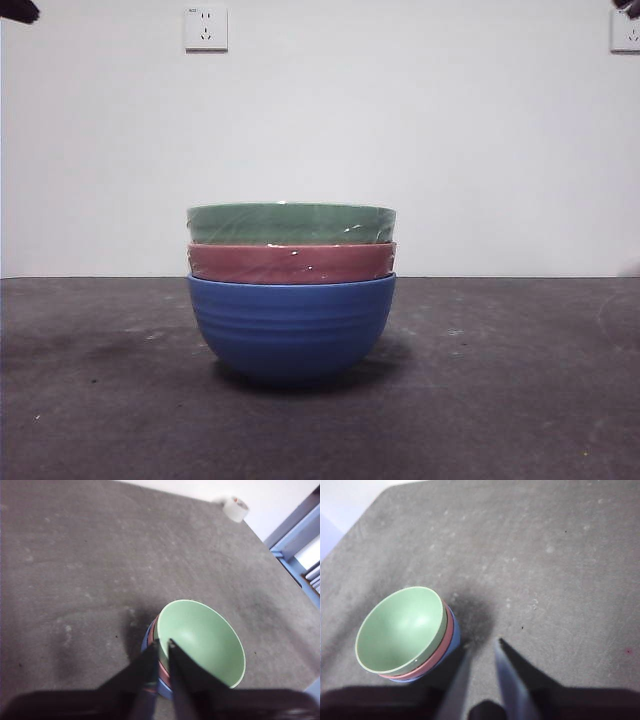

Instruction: Pick up the green bowl on the top,put the green bowl on the left,pick up the red bowl in the middle,put the red bowl on the right

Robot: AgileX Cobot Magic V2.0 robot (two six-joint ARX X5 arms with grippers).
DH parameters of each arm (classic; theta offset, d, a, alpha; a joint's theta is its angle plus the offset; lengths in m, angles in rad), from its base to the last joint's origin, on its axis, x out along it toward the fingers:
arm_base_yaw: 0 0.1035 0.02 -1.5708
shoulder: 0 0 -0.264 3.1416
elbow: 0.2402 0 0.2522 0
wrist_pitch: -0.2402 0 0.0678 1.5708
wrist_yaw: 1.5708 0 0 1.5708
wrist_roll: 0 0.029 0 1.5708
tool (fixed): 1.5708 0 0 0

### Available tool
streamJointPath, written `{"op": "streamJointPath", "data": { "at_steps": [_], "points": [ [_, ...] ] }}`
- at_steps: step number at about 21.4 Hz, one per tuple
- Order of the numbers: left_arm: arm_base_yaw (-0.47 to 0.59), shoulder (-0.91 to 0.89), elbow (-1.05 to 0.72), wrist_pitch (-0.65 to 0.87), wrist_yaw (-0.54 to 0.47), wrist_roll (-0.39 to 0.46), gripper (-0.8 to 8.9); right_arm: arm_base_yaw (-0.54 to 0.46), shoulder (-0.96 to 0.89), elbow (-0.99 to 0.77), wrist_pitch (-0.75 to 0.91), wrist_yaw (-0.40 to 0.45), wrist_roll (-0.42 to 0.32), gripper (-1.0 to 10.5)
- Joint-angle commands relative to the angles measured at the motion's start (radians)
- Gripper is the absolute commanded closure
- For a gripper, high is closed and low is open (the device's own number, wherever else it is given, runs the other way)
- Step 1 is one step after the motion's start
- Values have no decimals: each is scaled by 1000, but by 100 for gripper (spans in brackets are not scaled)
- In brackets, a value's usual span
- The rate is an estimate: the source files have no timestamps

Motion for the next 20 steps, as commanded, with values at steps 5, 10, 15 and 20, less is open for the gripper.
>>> {"op": "streamJointPath", "data": {
  "at_steps": [5,10,15,20],
  "points": [
    [-113,79,37,2,-43,4,499,1,30,2,-3,-2,-13,657],
    [-368,226,111,-35,-290,3,499,1,30,2,-3,-2,2,659],
    [-560,424,219,-75,-524,13,499,1,30,2,-3,-2,2,662],
    [-612,595,262,-92,-676,34,500,1,30,2,-4,-2,9,662]
  ]
}}
